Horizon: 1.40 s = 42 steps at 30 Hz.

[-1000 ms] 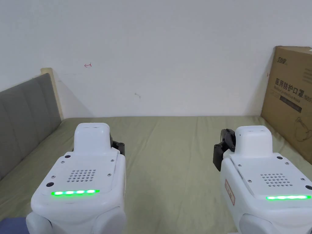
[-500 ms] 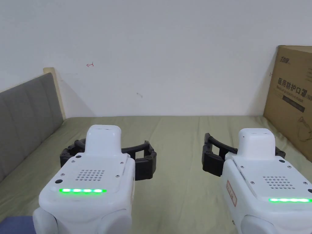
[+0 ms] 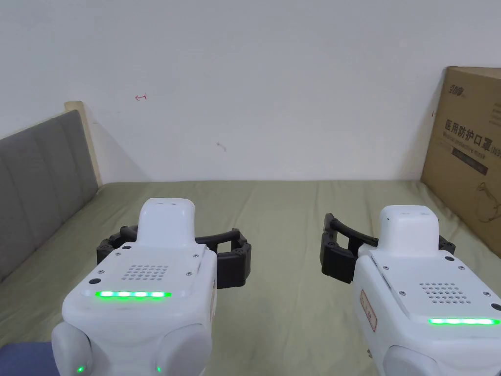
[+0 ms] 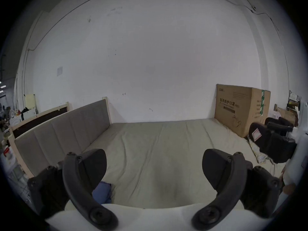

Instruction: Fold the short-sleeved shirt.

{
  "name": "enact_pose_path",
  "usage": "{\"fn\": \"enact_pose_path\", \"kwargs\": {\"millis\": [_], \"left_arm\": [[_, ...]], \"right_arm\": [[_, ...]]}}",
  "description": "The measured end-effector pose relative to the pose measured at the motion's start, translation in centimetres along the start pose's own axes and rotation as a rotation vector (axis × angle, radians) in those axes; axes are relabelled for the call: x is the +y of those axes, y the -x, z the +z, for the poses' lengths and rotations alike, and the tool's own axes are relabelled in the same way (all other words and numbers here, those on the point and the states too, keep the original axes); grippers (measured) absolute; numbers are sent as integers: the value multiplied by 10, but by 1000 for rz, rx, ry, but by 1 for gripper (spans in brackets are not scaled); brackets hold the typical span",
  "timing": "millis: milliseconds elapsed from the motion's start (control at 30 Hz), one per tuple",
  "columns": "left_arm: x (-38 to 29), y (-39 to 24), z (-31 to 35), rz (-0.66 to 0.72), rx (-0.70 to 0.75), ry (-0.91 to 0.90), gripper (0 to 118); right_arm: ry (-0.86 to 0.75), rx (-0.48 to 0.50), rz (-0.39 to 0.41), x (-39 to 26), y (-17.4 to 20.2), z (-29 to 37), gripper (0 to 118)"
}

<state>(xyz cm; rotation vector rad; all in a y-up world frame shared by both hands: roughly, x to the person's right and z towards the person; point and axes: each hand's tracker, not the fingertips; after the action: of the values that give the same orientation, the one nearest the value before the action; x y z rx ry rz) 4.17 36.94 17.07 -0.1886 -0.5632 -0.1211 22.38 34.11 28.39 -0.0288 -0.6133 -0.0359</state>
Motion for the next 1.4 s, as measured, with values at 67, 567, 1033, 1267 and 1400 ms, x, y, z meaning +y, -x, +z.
{"fn": "enact_pose_path", "kwargs": {"millis": [67,567,1033,1267,1400], "left_arm": [[-1,-2,0,-10,3,6,115],[-2,-5,10,-39,6,-42,115],[0,-6,10,-3,5,28,115],[-2,-3,9,-3,24,-21,115],[-2,-4,9,-13,46,-30,115]], "right_arm": [[1,-1,-3,0,0,0,90],[9,-8,5,-2,-2,0,90],[37,9,-30,-1,-5,-1,90],[36,7,-37,-1,-7,-1,90],[40,4,-27,-2,-6,-1,90]]}}
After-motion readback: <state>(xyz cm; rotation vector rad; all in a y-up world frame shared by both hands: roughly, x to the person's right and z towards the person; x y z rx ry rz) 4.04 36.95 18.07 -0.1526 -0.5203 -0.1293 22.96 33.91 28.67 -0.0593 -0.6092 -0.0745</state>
